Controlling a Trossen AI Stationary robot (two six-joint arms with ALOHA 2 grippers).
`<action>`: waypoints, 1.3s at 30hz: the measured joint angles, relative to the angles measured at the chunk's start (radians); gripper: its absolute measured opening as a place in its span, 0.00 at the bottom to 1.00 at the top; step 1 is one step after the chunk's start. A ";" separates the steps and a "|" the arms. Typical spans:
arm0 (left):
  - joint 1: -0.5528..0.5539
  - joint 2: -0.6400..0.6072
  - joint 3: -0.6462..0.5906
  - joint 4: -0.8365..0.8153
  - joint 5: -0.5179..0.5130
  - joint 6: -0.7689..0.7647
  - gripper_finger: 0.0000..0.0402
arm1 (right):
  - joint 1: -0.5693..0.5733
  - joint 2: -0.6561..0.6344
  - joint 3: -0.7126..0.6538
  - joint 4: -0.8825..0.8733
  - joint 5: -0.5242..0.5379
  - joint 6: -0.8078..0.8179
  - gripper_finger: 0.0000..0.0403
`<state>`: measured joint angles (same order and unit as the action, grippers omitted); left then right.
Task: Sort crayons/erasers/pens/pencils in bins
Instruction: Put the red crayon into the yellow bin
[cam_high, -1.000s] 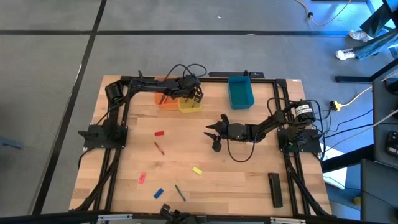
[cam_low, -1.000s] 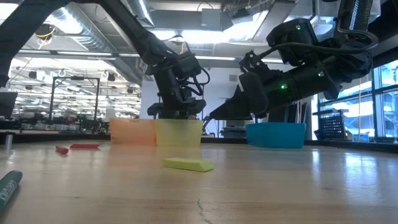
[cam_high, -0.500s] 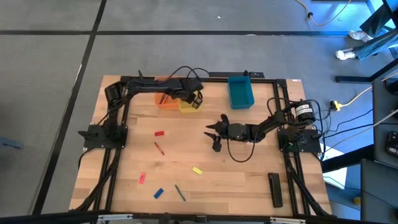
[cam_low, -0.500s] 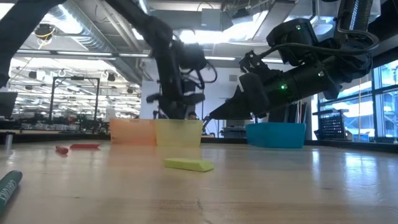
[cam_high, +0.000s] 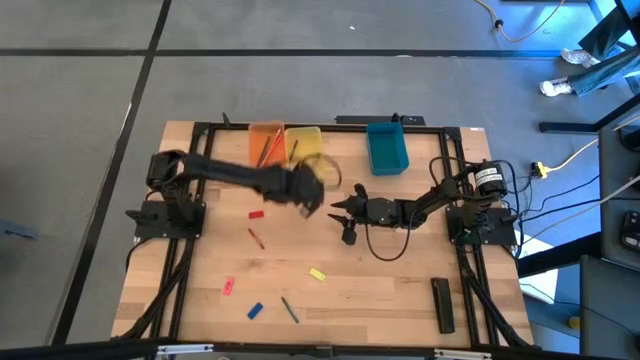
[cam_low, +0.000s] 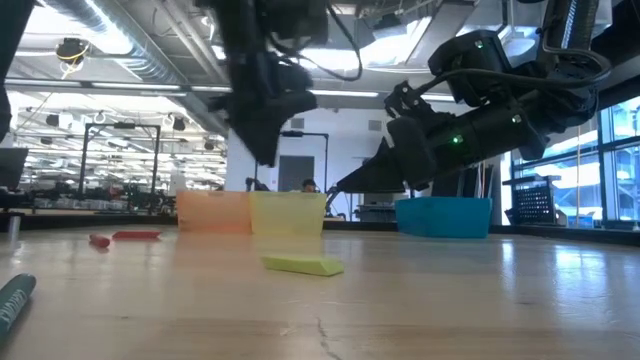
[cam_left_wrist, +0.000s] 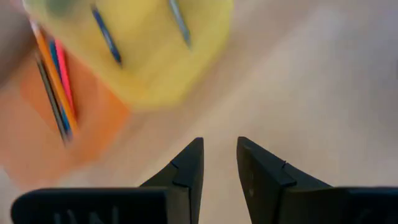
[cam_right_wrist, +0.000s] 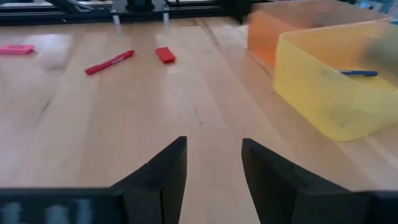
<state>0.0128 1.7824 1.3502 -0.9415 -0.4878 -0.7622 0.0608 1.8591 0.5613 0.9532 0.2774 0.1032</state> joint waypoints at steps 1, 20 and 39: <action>-0.035 0.000 -0.017 -0.013 -0.004 -0.049 0.22 | 0.000 0.000 0.000 0.000 -0.014 0.003 0.39; -0.465 -0.001 -0.127 -0.091 0.038 -0.893 0.22 | 0.000 0.000 0.000 0.000 -0.046 0.019 0.39; -0.397 -0.001 -0.127 -0.311 0.280 -0.194 0.22 | 0.000 0.000 0.000 0.023 -0.044 0.047 0.39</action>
<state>-0.3838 1.7813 1.2228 -1.2521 -0.2077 -0.9565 0.0608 1.8591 0.5610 0.9759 0.2333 0.1501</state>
